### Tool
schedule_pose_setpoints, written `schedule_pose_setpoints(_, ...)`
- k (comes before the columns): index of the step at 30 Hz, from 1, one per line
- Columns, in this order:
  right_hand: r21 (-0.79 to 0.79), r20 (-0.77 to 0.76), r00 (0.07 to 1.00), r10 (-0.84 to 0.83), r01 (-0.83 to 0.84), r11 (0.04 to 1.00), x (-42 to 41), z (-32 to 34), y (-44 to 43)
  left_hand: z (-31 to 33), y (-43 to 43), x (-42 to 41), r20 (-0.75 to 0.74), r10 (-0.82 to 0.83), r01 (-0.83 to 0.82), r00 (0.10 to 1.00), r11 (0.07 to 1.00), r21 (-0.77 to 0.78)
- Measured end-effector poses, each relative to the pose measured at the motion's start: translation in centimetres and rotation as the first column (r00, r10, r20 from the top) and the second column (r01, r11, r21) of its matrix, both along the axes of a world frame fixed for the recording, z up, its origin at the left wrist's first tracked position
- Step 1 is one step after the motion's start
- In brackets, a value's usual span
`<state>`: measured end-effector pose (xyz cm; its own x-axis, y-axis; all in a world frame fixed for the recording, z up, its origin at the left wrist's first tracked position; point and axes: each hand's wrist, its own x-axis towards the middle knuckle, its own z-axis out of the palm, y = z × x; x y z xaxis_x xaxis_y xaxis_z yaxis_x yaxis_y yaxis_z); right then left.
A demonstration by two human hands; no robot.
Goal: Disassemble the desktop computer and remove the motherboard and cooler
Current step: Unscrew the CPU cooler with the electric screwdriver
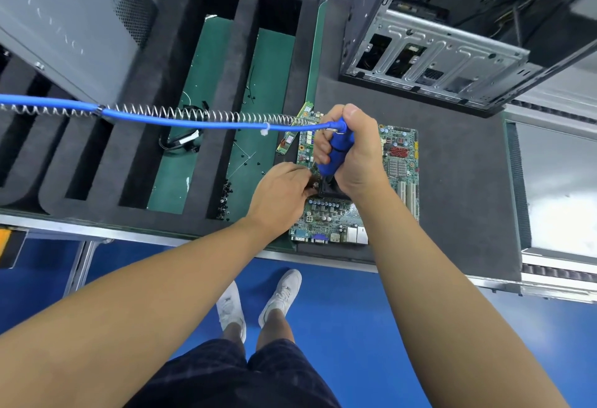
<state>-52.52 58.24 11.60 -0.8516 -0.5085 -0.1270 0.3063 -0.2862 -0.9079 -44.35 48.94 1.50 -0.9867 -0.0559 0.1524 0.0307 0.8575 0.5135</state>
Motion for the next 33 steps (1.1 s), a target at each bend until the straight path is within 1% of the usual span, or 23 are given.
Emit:
schedule_pose_setpoints(5, -0.011, -0.054, 0.998, 0.020, -0.020, 1.000, 0.2, -0.1, -0.2, 0.2, 0.0, 0.0, 0.003, 0.009, -0.009, 1.000, 1.000, -0.003)
schedule_pose_setpoints(9, 0.003, -0.047, 0.999, 0.024, -0.024, 1.000, 0.1, -0.4, -0.1, 0.1, 0.1, 0.0, 0.007, 0.013, -0.013, 1.000, 1.000, -0.002)
schedule_pose_setpoints(13, 0.066, -0.119, 0.991, 0.059, -0.052, 0.996, 0.6, -0.8, 0.0, 0.2, 0.2, 0.0, -0.010, 0.016, -0.017, 1.000, 1.000, -0.019)
schedule_pose_setpoints(16, 0.120, -0.135, 0.989, 0.054, -0.037, 0.992, 1.1, -0.8, -0.1, 0.2, 0.1, 0.2, -0.021, 0.008, -0.008, 1.000, 1.000, -0.020)
schedule_pose_setpoints(18, 0.113, -0.155, 0.987, 0.050, -0.033, 0.993, 1.2, -0.7, 0.0, 0.3, 0.0, 0.2, -0.025, 0.001, -0.002, 1.000, 1.000, -0.024)
schedule_pose_setpoints(22, 0.091, -0.228, 0.968, 0.106, -0.088, 0.992, 1.1, -0.3, 0.0, 0.8, 0.0, 0.2, -0.054, -0.012, 0.010, 0.998, 0.999, -0.036)
schedule_pose_setpoints(25, 0.094, -0.237, 0.963, 0.129, -0.110, 0.989, 0.8, 0.1, -0.1, 0.8, 0.3, 0.3, -0.090, -0.010, 0.007, 0.996, 0.999, -0.031)
schedule_pose_setpoints(29, 0.063, -0.221, 0.966, 0.132, -0.121, 0.991, 0.0, 0.6, -0.3, 0.5, 0.4, -0.1, -0.129, 0.050, -0.054, 0.990, 0.998, -0.027)
schedule_pose_setpoints(31, 0.107, -0.227, 0.961, 0.158, -0.137, 0.985, -0.1, 0.6, -0.6, 0.0, 0.3, -0.3, -0.169, 0.011, -0.023, 0.986, 0.997, -0.074)
schedule_pose_setpoints(33, 0.163, -0.223, 0.958, 0.180, -0.145, 0.976, 0.3, 0.5, -0.6, -0.7, 0.2, -0.2, -0.165, -0.044, 0.025, 0.985, 0.993, -0.119)
